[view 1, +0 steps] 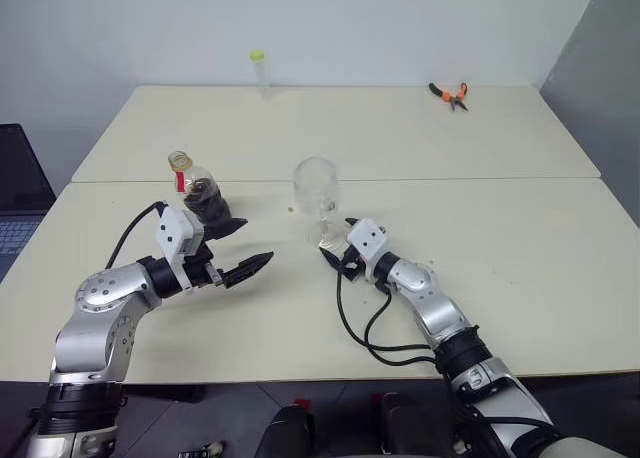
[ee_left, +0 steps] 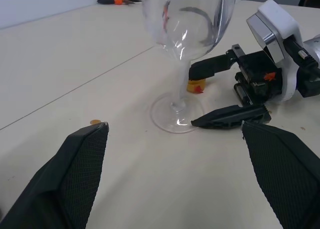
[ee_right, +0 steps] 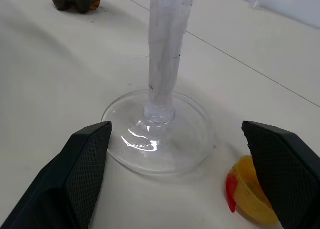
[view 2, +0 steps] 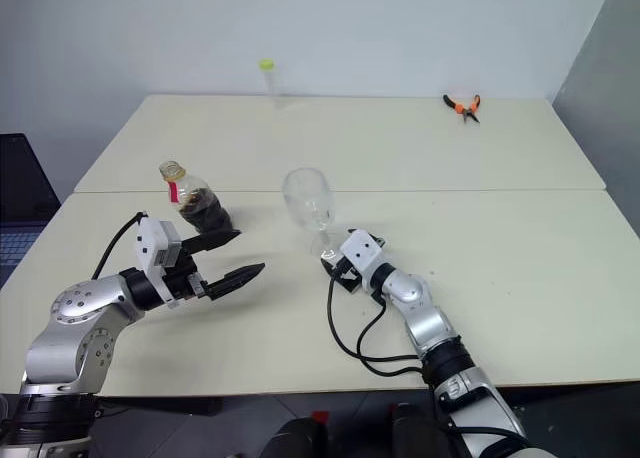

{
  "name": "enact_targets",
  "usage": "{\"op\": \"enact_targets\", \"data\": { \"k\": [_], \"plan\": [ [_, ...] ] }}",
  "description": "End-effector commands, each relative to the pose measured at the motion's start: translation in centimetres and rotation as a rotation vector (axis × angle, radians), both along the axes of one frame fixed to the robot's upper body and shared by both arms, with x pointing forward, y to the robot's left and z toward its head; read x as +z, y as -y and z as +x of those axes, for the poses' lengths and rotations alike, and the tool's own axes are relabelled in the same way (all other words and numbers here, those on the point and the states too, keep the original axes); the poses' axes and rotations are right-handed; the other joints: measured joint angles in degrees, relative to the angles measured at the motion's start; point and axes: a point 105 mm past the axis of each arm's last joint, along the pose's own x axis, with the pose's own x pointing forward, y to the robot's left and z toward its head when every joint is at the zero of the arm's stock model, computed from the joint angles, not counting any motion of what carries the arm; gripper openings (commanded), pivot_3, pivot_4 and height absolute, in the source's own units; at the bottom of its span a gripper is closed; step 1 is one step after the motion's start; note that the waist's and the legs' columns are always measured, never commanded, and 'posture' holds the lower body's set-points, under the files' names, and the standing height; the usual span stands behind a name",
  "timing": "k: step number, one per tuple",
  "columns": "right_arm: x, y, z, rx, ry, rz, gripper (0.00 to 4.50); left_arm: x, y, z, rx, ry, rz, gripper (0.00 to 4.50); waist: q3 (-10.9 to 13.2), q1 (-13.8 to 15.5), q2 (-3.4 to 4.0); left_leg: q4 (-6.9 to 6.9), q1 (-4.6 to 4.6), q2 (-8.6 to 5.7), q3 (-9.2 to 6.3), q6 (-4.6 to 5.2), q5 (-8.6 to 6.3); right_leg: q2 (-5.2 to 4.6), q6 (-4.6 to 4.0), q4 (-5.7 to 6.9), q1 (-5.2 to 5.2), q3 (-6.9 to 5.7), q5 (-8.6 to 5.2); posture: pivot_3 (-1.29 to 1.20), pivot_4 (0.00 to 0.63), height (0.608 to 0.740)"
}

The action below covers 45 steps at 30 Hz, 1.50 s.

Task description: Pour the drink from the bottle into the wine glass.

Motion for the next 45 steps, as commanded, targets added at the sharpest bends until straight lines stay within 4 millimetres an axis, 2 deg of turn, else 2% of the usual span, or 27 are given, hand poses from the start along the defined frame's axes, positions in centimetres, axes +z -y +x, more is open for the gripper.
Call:
{"op": "enact_targets", "data": {
  "k": [1, 4, 9, 12, 16, 20, 25, 29, 32, 37, 41, 45],
  "plan": [
    [0.3, 0.0, -0.3, 0.007, 0.007, -0.001, 4.46, 0.7, 0.3, 0.1, -0.012, 0.04, 0.005, 4.5, 0.0, 0.0, 0.0, 0.0, 0.0, 0.0, 0.0, 0.0, 0.0, 0.0, 0.0, 0.0, 0.0, 0.0, 0.0, 0.0, 0.15, 0.74],
    [0.3, 0.1, -0.3, 0.005, 0.001, 0.009, 4.46, 0.7, 0.3, 0.1, -0.013, 0.042, 0.002, 4.5, 0.0, 0.0, 0.0, 0.0, 0.0, 0.0, 0.01, 0.0, 0.0, 0.0, 0.0, 0.0, 0.0, 0.01, 0.0, 0.0, 0.15, 0.74],
    [1.7, -0.4, -0.7, 0.028, 0.011, 0.073, 4.46, 0.8, 0.4, 0.1, -0.009, 0.049, -0.005, 4.5, 0.0, 0.0, 0.0, 0.0, -0.01, 0.0, 0.0, 0.0, 0.0, 0.0, 0.0, 0.0, 0.0, 0.0, 0.0, 0.0, 0.15, 0.74],
    [3.8, -0.5, -1.5, 0.062, 0.03, 0.138, 4.46, 1.1, 0.3, 0.1, 0.009, 0.069, -0.021, 4.5, 0.0, 0.0, 0.01, 0.0, -0.01, 0.01, 0.0, 0.0, 0.0, 0.0, 0.0, -0.01, 0.0, 0.0, 0.0, 0.0, 0.15, 0.74],
    [5.3, 0.7, -1.9, 0.048, 0.049, 0.151, 4.46, 1.2, 0.3, 0.1, 0.023, 0.079, -0.024, 4.5, 0.0, 0.1, 0.0, 0.0, -0.02, 0.01, -0.02, 0.0, 0.0, -0.01, 0.0, -0.01, -0.01, -0.01, 0.0, 0.0, 0.15, 0.74],
    [5.8, 2.5, -2.5, 0.036, 0.045, 0.126, 4.46, 1.2, 0.3, 0.2, 0.041, 0.086, -0.031, 4.5, 0.0, 0.3, 0.0, -0.01, -0.03, 0.01, -0.03, 0.0, 0.0, -0.01, 0.0, -0.06, 0.01, -0.02, 0.0, 0.0, 0.15, 0.74],
    [6.0, 5.0, -4.6, 0.057, 0.008, 0.12, 4.46, 1.4, 0.1, 0.3, 0.073, 0.104, -0.03, 4.5, 0.0, 0.6, 0.0, -0.01, -0.05, 0.0, -0.02, 0.01, -0.01, -0.03, 0.01, -0.15, 0.03, -0.03, 0.0, 0.0, 0.15, 0.74],
    [8.7, 6.1, -7.0, 0.122, 0.056, 0.198, 4.46, 1.7, -0.4, 0.3, 0.128, 0.114, -0.055, 4.5, 0.0, 0.7, 0.0, -0.03, -0.06, 0.02, -0.03, 0.01, -0.01, -0.03, 0.02, -0.17, 0.03, -0.03, 0.0, 0.0, 0.15, 0.74],
    [10.4, 6.2, -8.7, 0.175, 0.057, 0.254, 4.46, 1.9, -0.7, 0.0, 0.155, 0.123, -0.08, 4.5, 0.0, 0.6, 0.0, -0.05, -0.06, 0.06, -0.02, 0.01, -0.01, -0.02, 0.02, -0.19, 0.04, -0.03, 0.0, 0.0, 0.15, 0.74],
    [11.5, 5.9, -10.2, 0.232, 0.027, 0.279, 4.46, 2.3, -1.6, -0.4, 0.227, 0.147, -0.129, 4.5, 0.0, 0.9, -0.01, -0.05, -0.05, 0.07, -0.06, 0.01, -0.01, -0.03, 0.02, -0.2, 0.07, -0.07, 0.01, 0.0, 0.15, 0.74],
    [11.7, 6.0, -11.1, 0.27, -0.01, 0.274, 4.46, 2.3, -3.5, -0.9, 0.407, 0.213, -0.133, 4.5, 0.0, 1.1, -0.02, -0.05, -0.06, 0.05, -0.04, 0.01, -0.01, -0.05, 0.02, -0.25, 0.08, -0.05, 0.01, 0.0, 0.15, 0.74],
    [11.8, 6.0, -11.6, 0.302, -0.036, 0.259, 4.46, 1.2, -5.3, -1.1, 0.565, 0.213, -0.121, 4.5, 0.0, 1.5, -0.03, -0.05, -0.05, 0.05, -0.04, 0.01, -0.01, -0.05, 0.03, -0.26, 0.08, -0.05, 0.01, 0.0, 0.15, 0.74]
  ]
}}
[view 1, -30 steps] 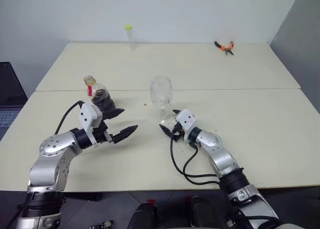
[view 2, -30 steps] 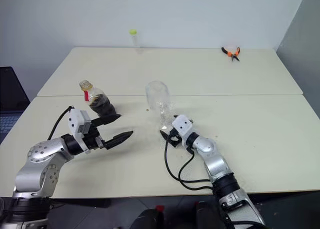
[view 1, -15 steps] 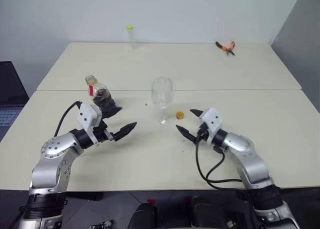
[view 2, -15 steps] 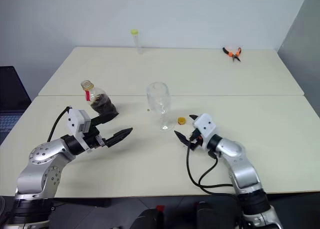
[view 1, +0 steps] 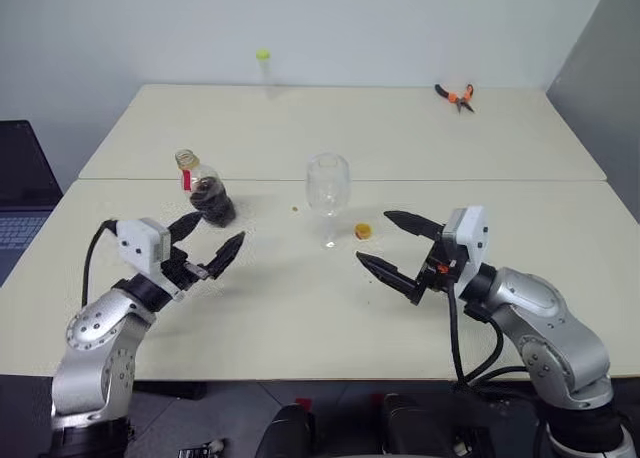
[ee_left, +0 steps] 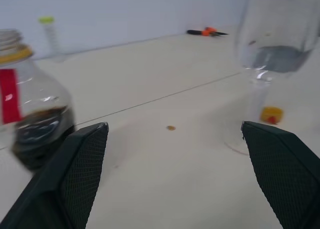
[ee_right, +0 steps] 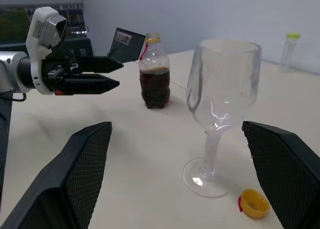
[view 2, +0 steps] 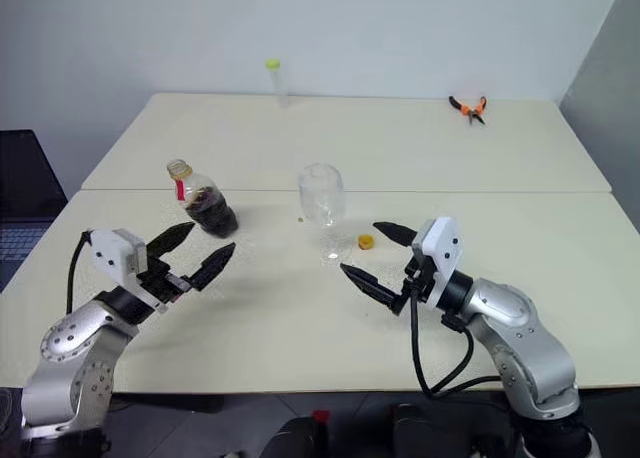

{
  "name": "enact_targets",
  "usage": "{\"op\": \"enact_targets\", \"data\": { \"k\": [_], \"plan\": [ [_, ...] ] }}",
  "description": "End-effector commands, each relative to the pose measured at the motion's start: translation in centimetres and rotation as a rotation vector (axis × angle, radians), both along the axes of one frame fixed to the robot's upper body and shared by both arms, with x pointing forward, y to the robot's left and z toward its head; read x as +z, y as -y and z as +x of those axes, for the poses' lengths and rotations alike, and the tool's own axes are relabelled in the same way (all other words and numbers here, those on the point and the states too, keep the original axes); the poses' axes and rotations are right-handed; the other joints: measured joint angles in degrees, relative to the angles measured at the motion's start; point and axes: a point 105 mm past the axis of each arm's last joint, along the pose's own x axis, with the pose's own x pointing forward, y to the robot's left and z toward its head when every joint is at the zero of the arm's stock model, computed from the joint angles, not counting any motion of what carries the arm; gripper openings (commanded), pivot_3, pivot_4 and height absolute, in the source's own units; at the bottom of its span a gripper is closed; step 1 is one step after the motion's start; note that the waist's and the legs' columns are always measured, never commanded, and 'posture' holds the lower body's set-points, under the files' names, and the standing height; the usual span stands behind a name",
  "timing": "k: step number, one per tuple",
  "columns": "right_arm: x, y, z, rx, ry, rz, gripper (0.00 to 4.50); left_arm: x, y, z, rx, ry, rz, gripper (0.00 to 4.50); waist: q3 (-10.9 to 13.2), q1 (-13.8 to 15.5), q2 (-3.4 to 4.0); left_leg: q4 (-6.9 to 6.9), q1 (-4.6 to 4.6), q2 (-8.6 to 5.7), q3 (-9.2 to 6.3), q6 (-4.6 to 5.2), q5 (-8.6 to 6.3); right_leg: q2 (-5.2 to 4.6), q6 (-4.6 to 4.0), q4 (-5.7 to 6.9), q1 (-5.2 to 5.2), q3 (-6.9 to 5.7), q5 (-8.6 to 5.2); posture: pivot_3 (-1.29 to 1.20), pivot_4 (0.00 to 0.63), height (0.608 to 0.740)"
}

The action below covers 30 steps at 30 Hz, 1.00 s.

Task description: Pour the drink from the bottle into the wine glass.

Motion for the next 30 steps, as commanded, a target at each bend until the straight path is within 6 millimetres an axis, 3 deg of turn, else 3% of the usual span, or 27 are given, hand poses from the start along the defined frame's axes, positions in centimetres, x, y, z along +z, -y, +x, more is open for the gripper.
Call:
{"op": "enact_targets", "data": {
  "k": [1, 5, 14, 23, 29, 30],
  "plan": [
    [1.5, -0.2, -1.0, 0.051, 0.038, 0.01, 4.46, 0.8, -1.7, -0.2, 0.138, 0.052, 0.034, 4.5, 0.0, 0.2, -0.01, 0.0, 0.0, 0.0, -0.02, 0.0, 0.0, 0.0, 0.0, 0.0, 0.01, -0.03, 0.0, 0.0, 0.15, 0.74],
    [1.9, -0.7, -1.1, 0.078, 0.041, 0.013, 4.46, 0.1, -2.9, 1.4, 0.216, 0.01, 0.048, 4.5, 0.0, 0.2, -0.03, 0.02, 0.01, -0.02, -0.02, 0.0, 0.0, 0.01, 0.01, 0.0, 0.05, -0.05, 0.01, 0.0, 0.15, 0.74],
    [2.2, -1.4, -1.4, 0.113, 0.041, -0.01, 4.46, 0.2, -2.6, 6.1, 0.211, -0.005, 0.035, 4.5, 0.0, 0.2, -0.04, 0.08, -0.03, -0.1, 0.01, 0.0, 0.0, 0.02, 0.06, -0.01, 0.03, -0.2, 0.03, 0.0, 0.15, 0.74],
    [1.9, -1.4, -1.3, 0.118, 0.032, -0.039, 4.46, 0.2, -3.5, 8.8, 0.295, 0.007, 0.021, 4.5, 0.0, 0.2, -0.06, 0.08, -0.07, -0.08, -0.03, 0.0, 0.0, -0.01, 0.06, -0.01, 0.0, -0.28, 0.04, 0.0, 0.15, 0.74],
    [1.9, -1.7, -1.2, 0.124, 0.041, -0.042, 4.46, -0.4, -3.1, 10.6, 0.277, -0.025, -0.029, 4.5, 0.0, 0.2, -0.06, 0.21, -0.16, -0.09, -0.16, -0.01, 0.0, -0.02, 0.06, 0.01, 0.0, -0.47, 0.04, 0.0, 0.15, 0.74],
    [2.0, -1.8, -1.2, 0.126, 0.043, -0.041, 4.49, -0.4, -2.7, 10.9, 0.259, -0.029, -0.035, 4.31, 0.0, 0.2, -0.06, 0.23, -0.19, -0.09, -0.19, -0.01, 0.01, -0.02, 0.06, 0.01, 0.0, -0.52, 0.04, 0.0, 0.15, 0.74]
  ]
}}
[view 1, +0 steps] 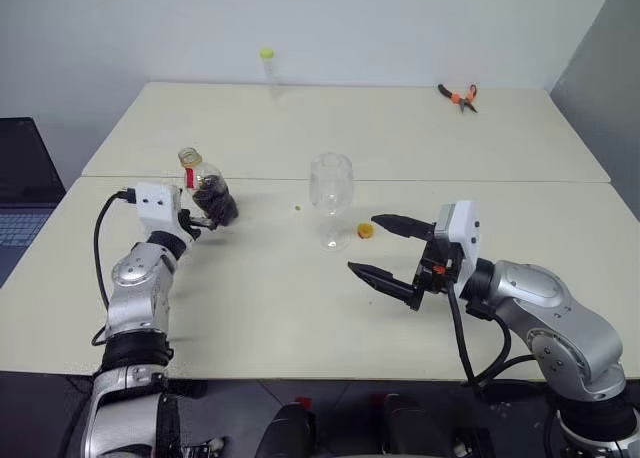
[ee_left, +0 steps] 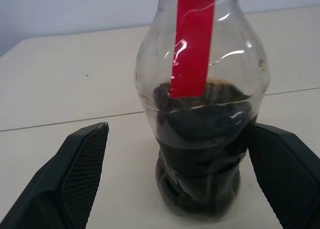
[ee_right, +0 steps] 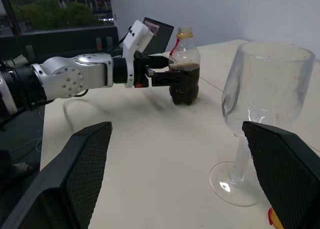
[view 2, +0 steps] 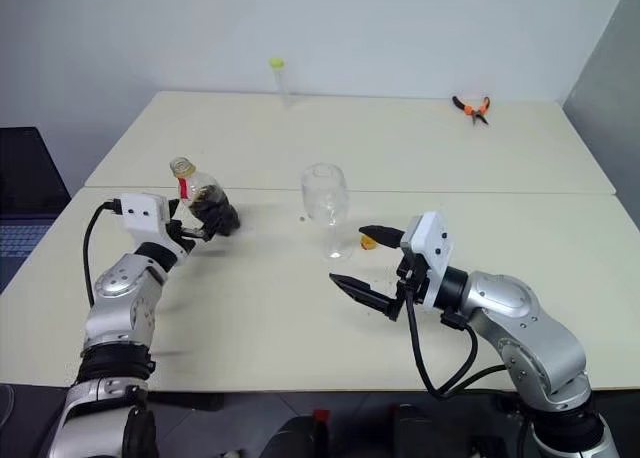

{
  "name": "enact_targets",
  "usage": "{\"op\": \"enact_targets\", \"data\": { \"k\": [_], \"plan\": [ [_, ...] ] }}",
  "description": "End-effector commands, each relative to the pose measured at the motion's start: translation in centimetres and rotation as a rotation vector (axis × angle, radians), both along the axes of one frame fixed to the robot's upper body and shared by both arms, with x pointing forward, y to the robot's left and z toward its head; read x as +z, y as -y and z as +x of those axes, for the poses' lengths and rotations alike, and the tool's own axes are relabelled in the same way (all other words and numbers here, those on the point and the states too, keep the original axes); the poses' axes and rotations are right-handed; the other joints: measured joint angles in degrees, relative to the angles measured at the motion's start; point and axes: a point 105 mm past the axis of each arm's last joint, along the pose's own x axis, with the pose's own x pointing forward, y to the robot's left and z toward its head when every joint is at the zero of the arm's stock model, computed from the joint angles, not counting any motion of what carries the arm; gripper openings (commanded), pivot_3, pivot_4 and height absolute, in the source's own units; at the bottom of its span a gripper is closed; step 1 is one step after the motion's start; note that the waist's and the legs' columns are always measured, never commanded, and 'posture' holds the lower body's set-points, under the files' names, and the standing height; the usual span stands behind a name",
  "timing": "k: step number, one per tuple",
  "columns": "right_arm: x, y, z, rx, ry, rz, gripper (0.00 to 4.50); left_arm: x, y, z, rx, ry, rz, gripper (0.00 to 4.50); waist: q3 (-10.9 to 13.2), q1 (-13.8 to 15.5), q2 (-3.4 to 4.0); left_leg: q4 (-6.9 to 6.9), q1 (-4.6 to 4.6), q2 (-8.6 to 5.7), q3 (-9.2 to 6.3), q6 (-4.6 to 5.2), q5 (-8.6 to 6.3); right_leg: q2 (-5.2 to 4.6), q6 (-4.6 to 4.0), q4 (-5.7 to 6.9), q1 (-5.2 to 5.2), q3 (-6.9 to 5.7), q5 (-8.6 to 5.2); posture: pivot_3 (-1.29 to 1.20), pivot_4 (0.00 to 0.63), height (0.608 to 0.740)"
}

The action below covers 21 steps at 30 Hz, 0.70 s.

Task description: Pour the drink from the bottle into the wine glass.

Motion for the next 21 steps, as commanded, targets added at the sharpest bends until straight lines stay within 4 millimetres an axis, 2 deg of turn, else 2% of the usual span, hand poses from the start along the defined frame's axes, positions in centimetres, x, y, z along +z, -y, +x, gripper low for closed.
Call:
{"op": "enact_targets", "data": {
  "k": [1, 2, 6, 9, 15, 19, 21],
  "plan": [
    [1.2, -0.5, -0.5, 0.031, 0.057, 0.016, 4.5, 1.1, 0.9, 1.0, -0.05, 0.037, -0.005, 4.09, 0.0, 0.0, 0.0, 0.0, -0.01, 0.0, -0.02, 0.0, 0.0, 0.0, 0.0, 0.0, 0.0, -0.03, 0.0, 0.0, 0.15, 0.74],
    [1.2, -0.6, -0.5, 0.032, 0.058, 0.016, 4.5, 1.2, 1.0, 1.1, -0.058, 0.037, -0.005, 3.9, 0.0, 0.0, 0.0, 0.0, -0.02, -0.02, -0.05, 0.0, 0.0, 0.0, 0.0, 0.0, 0.01, -0.07, 0.0, 0.0, 0.15, 0.74],
    [1.2, -0.5, -0.3, 0.022, 0.06, 0.021, 4.5, 1.6, 1.0, 1.9, -0.07, 0.038, 0.009, 2.49, 0.0, -0.1, 0.0, 0.03, -0.05, -0.03, -0.08, -0.01, 0.0, -0.02, 0.0, 0.0, 0.01, -0.12, 0.0, 0.0, 0.15, 0.74],
    [1.2, -0.5, -0.3, 0.012, 0.062, 0.025, 4.5, 1.7, 1.0, 2.1, -0.074, 0.042, 0.012, 1.79, 0.0, -0.1, 0.0, 0.04, -0.06, -0.04, -0.11, -0.01, 0.0, -0.02, 0.0, 0.01, 0.01, -0.15, 0.0, 0.0, 0.15, 0.74],
    [1.6, -0.4, -0.3, -0.016, 0.093, 0.046, 4.5, 3.7, 2.2, 2.5, -0.132, 0.109, 0.025, 1.07, 0.0, 0.0, -0.01, 0.09, -0.12, -0.06, -0.18, -0.02, 0.01, -0.05, 0.0, 0.01, 0.0, -0.22, 0.0, 0.0, 0.15, 0.74],
    [2.2, -0.2, -0.2, -0.038, 0.12, 0.067, 4.5, 5.9, 4.9, 2.2, -0.254, 0.179, 0.093, 0.89, 0.0, 0.0, -0.02, 0.12, -0.22, -0.1, -0.25, -0.04, 0.02, -0.06, 0.0, 0.0, -0.03, -0.26, 0.0, 0.0, 0.15, 0.74],
    [2.5, -0.2, 0.0, -0.051, 0.128, 0.078, 4.5, 7.2, 7.2, 1.8, -0.357, 0.209, 0.161, 0.84, 0.0, 0.0, -0.02, 0.17, -0.33, -0.13, -0.34, -0.12, 0.07, -0.08, 0.0, 0.0, -0.06, -0.32, 0.0, 0.0, 0.15, 0.74]
  ]
}}
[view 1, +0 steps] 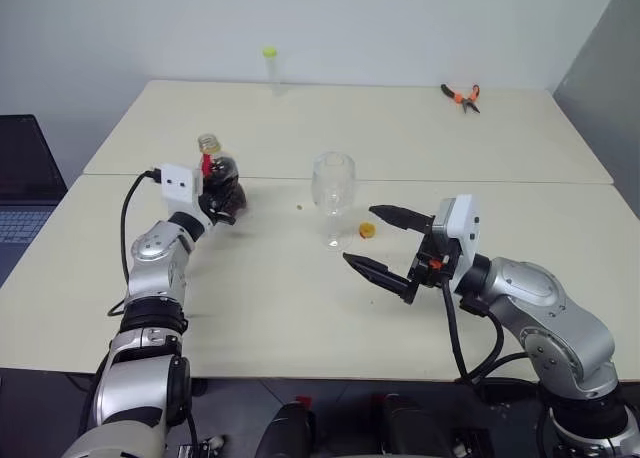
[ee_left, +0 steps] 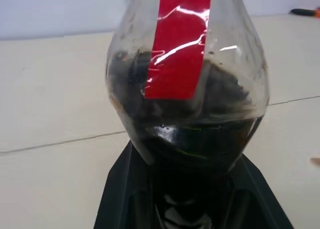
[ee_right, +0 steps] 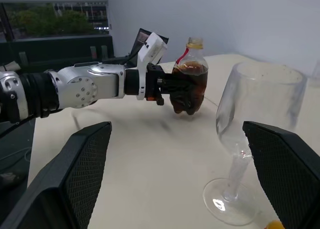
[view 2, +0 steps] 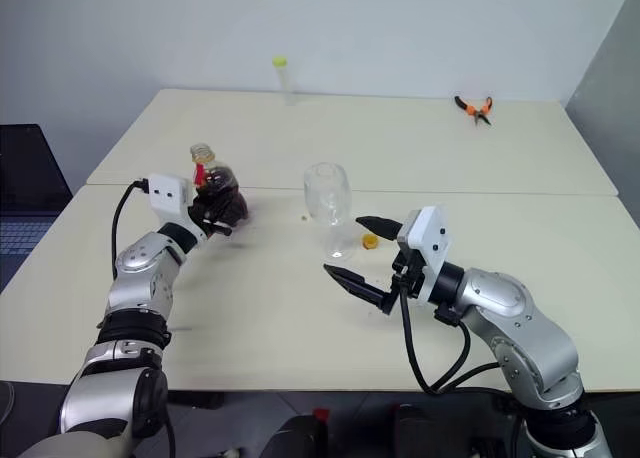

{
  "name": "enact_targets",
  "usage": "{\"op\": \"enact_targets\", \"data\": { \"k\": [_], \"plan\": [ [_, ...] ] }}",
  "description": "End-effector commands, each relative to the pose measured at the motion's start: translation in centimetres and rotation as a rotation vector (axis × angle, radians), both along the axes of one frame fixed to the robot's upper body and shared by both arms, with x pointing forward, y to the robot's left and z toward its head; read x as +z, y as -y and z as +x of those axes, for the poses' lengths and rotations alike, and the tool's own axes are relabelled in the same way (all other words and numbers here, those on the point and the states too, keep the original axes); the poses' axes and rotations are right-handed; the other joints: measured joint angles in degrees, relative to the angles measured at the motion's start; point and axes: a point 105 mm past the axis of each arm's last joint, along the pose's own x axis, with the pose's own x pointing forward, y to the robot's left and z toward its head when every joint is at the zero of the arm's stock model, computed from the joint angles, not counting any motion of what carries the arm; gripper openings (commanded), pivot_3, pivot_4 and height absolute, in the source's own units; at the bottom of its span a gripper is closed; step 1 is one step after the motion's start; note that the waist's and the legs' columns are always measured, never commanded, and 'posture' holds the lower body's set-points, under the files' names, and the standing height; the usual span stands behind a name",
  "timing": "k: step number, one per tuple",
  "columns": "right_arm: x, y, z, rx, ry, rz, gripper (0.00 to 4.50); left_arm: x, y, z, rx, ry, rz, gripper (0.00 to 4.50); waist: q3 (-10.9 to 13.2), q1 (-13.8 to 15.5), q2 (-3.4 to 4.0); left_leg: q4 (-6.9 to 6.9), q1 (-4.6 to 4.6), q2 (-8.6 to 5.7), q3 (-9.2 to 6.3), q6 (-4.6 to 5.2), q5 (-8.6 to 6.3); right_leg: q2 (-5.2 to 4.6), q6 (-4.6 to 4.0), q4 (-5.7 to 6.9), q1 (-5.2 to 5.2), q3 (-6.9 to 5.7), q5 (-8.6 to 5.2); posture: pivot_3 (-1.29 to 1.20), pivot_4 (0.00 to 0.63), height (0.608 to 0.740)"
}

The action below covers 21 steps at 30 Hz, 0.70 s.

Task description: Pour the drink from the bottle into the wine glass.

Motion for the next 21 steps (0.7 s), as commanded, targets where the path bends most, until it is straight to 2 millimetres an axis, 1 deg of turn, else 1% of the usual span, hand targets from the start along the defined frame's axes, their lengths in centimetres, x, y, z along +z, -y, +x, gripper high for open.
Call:
{"op": "enact_targets", "data": {
  "k": [1, 3, 6, 8, 14, 18, 21],
  "plan": [
    [1.7, 0.2, -0.3, -0.02, 0.08, 0.036, 4.5, 5.3, 4.1, -0.6, -0.177, 0.165, 0.127, 0.83, 0.0, 0.0, 0.0, 0.01, -0.03, -0.02, -0.04, -0.11, 0.06, -0.01, 0.0, 0.0, -0.01, -0.03, 0.0, 0.0, 0.15, 0.74],
    [1.7, 0.2, 0.0, -0.04, 0.084, 0.039, 4.5, 6.2, 5.6, -0.8, -0.238, 0.196, 0.204, 0.8, 0.0, 0.0, 0.0, 0.01, -0.06, -0.08, -0.1, -0.12, 0.07, -0.01, 0.0, 0.0, -0.01, -0.06, 0.0, 0.0, 0.15, 0.74],
    [1.6, 0.4, 0.8, -0.089, 0.098, 0.039, 4.5, 7.8, 7.0, -0.7, -0.283, 0.249, 0.314, 0.77, 0.0, 0.0, 0.0, 0.01, -0.08, -0.24, -0.2, -0.11, 0.08, 0.01, 0.01, 0.01, 0.0, -0.1, 0.0, 0.0, 0.15, 0.74],
    [1.7, 0.5, 1.4, -0.134, 0.115, 0.035, 4.5, 8.4, 7.7, -0.7, -0.309, 0.279, 0.386, 0.77, 0.0, -0.2, 0.0, 0.0, -0.07, -0.37, -0.21, -0.1, 0.08, 0.01, 0.01, 0.01, -0.01, -0.09, 0.0, 0.0, 0.15, 0.74],
    [2.1, 0.3, 2.6, -0.194, 0.144, 0.058, 4.5, 9.6, 8.4, -0.1, -0.292, 0.407, 0.648, 0.77, 0.0, -0.3, 0.01, -0.01, -0.07, -0.4, -0.21, -0.11, 0.08, 0.02, 0.01, 0.02, -0.04, -0.08, -0.01, 0.0, 0.15, 0.74],
    [2.2, -0.3, 2.8, -0.199, 0.153, 0.069, 4.5, 10.0, 8.6, -0.1, -0.277, 0.499, 0.775, 0.75, 0.0, -0.1, 0.01, 0.0, -0.1, -0.42, -0.26, -0.11, 0.08, 0.01, 0.01, 0.01, -0.05, -0.11, -0.01, 0.0, 0.15, 0.74],
    [2.3, -0.7, 3.0, -0.2, 0.152, 0.085, 4.5, 10.6, 8.4, -0.1, -0.241, 0.576, 0.85, 0.75, 0.0, -0.2, 0.01, 0.01, -0.15, -0.43, -0.27, -0.1, 0.08, -0.01, 0.02, 0.01, -0.07, -0.11, -0.01, 0.0, 0.15, 0.74]
  ]
}}
